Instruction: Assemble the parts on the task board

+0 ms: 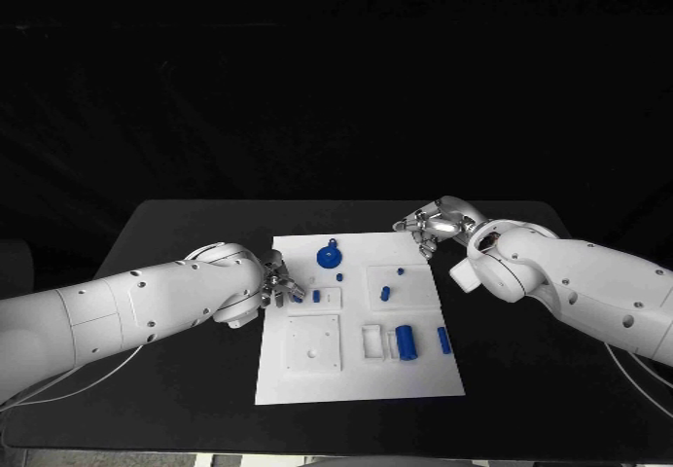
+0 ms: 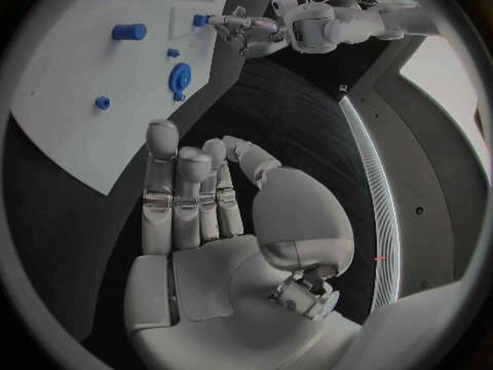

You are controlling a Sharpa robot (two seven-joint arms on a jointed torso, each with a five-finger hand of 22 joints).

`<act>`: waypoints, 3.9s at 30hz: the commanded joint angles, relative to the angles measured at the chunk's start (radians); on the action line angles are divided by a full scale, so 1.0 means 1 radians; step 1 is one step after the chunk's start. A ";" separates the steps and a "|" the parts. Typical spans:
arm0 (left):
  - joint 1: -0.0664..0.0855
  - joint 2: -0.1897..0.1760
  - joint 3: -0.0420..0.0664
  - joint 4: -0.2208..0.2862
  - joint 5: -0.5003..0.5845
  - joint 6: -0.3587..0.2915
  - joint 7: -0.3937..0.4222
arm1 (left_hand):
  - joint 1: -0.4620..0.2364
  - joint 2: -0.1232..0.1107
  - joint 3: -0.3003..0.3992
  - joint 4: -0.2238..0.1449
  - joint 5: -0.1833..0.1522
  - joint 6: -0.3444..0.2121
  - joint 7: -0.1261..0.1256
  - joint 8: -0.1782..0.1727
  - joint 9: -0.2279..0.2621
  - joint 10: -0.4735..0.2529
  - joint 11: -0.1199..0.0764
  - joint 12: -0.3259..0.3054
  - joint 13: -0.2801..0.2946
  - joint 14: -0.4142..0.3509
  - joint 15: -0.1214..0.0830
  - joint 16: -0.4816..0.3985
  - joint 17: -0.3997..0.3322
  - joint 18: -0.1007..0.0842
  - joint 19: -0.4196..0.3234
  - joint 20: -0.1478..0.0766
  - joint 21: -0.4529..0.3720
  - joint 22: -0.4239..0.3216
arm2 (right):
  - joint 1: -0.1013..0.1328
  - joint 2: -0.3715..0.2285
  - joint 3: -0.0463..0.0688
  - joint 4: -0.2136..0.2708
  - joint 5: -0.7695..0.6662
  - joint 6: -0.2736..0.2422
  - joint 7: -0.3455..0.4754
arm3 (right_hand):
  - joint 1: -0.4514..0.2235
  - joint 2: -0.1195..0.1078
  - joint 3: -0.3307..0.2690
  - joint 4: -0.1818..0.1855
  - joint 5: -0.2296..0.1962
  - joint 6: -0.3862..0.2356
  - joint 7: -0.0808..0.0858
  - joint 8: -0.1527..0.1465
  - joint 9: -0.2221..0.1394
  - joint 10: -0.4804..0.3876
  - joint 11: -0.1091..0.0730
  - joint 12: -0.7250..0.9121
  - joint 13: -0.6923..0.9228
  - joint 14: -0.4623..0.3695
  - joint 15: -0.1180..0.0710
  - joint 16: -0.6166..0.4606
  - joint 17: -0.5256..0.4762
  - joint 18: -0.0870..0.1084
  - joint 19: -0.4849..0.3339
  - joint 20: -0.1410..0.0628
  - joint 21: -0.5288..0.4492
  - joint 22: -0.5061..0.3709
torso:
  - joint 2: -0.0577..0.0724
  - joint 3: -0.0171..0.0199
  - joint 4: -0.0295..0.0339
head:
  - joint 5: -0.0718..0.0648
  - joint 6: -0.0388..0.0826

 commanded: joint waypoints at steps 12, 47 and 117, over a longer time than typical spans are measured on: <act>-0.013 -0.010 -0.011 0.008 -0.068 0.039 -0.035 | 0.046 0.038 0.010 -0.016 0.006 0.221 -0.097 0.004 0.000 0.025 -0.022 0.001 -0.002 0.003 -0.004 0.004 0.000 -0.014 -0.005 0.002 -0.004 0.019 | -0.002 -0.001 0.000 0.001 -0.007 0.018 0.003 | -0.007 0.001 -0.001 -0.002 0.006 0.008 0.001 0.002 -0.001 0.000 0.001 -0.005 0.001 -0.001 0.000 0.002 0.000 0.001 0.029 -0.007 0.001 0.039 | 0.000 -0.0006 -0.0002 | 0.002 0.001; -0.013 0.007 -0.011 -0.007 -0.041 0.025 -0.024 | 0.042 0.011 -0.129 0.144 -0.147 0.222 -0.102 0.008 0.001 0.025 -0.023 0.004 -0.011 0.003 -0.007 -0.002 -0.005 -0.018 0.002 -0.001 -0.014 0.018 | -0.004 -0.001 0.000 0.001 -0.007 0.018 0.002 | -0.007 -0.001 0.001 -0.002 0.010 0.007 0.002 0.002 -0.001 -0.002 0.001 -0.006 0.001 -0.002 0.000 0.000 -0.001 0.002 0.028 -0.007 -0.001 0.038 | 0.000 -0.0002 0.0002 | 0.000 0.004; 0.020 0.008 0.057 -0.025 -0.140 -0.319 0.626 | 0.339 -0.129 0.062 -0.120 -0.380 -0.089 0.041 -0.018 -0.349 -0.176 0.111 -0.581 -0.248 -0.275 0.100 -0.365 -0.431 0.050 -0.167 0.100 -0.180 0.018 | -0.005 0.000 0.000 -0.021 0.020 -0.011 0.024 | -0.012 -0.023 0.005 0.006 0.018 -0.036 0.017 0.002 -0.002 -0.031 0.013 -0.039 -0.048 -0.035 0.010 -0.094 -0.100 0.008 0.017 0.003 -0.188 -0.036 | 0.001 -0.0004 -0.0024 | -0.006 0.038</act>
